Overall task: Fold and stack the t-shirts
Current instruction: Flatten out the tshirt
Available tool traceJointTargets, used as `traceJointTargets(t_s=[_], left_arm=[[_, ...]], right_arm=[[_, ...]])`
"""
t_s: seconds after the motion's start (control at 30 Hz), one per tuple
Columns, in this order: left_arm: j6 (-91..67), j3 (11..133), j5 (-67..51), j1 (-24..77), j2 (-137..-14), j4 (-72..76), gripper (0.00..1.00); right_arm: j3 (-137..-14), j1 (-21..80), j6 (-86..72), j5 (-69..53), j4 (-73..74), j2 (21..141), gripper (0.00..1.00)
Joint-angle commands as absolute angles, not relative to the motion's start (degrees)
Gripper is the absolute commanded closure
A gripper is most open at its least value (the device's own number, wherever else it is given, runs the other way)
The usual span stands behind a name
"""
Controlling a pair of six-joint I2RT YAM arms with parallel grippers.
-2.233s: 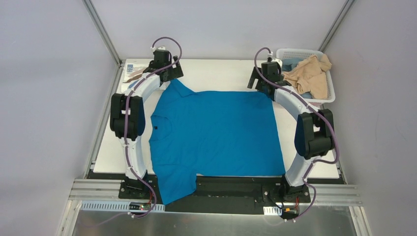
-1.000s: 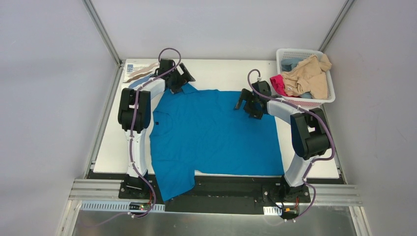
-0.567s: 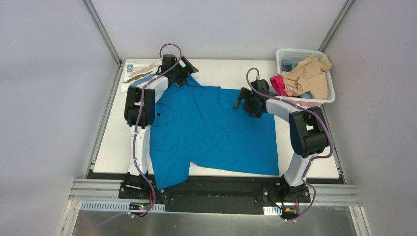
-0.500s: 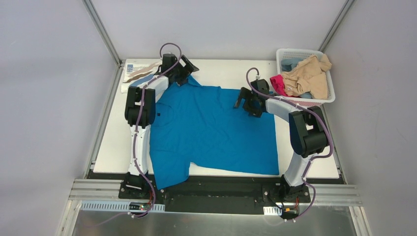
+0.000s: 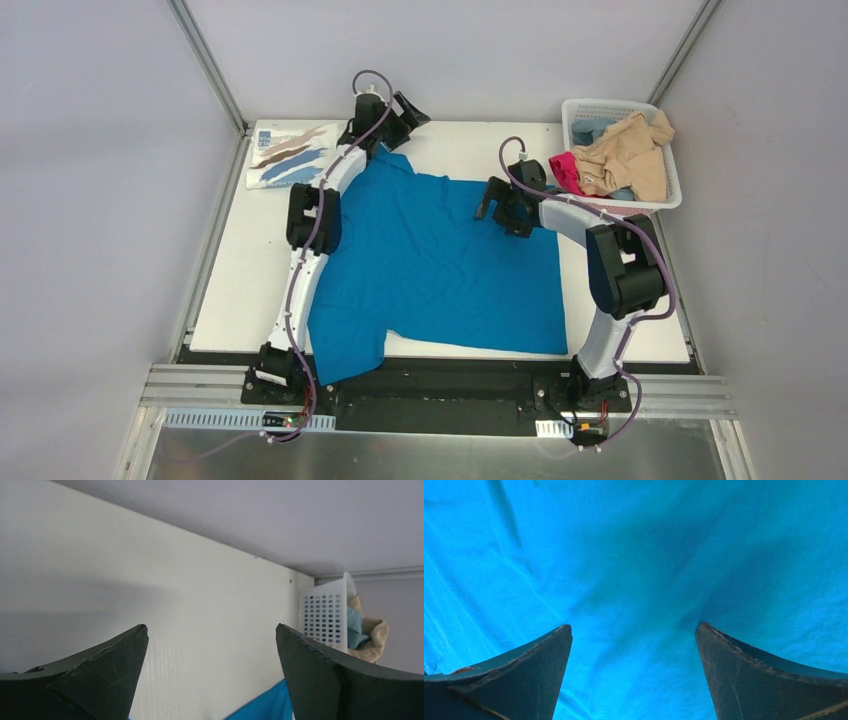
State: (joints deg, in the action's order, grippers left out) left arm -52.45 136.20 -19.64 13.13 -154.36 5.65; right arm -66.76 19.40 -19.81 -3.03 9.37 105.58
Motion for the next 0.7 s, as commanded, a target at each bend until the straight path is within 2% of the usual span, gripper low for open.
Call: traceJointTargets(t_s=[0.0,0.3,0.5,0.67], left_arm=[[-47.9,142.2,-24.1,13.2,-157.1,3.7,0.01],[-35.9,130.6,-17.9,15.1,-139.1,2.1,0.01],[-33.6,113.6,-10.6,15.0,-128.5,1.4,0.01],[-33.3,106.0,-7.5,15.0,-124.7,0.3,0.01]], right_arm=[[-64.8,19.5,-18.9,-1.6,12.6,106.2,0.01],[-64.7,19.6,-19.1,-1.4,12.8,106.0,0.01],[-65.0,19.5,-19.1,-1.6,13.5,106.4,0.01],[-65.0,19.6,-18.8,-1.1,13.7,106.0,0.01]])
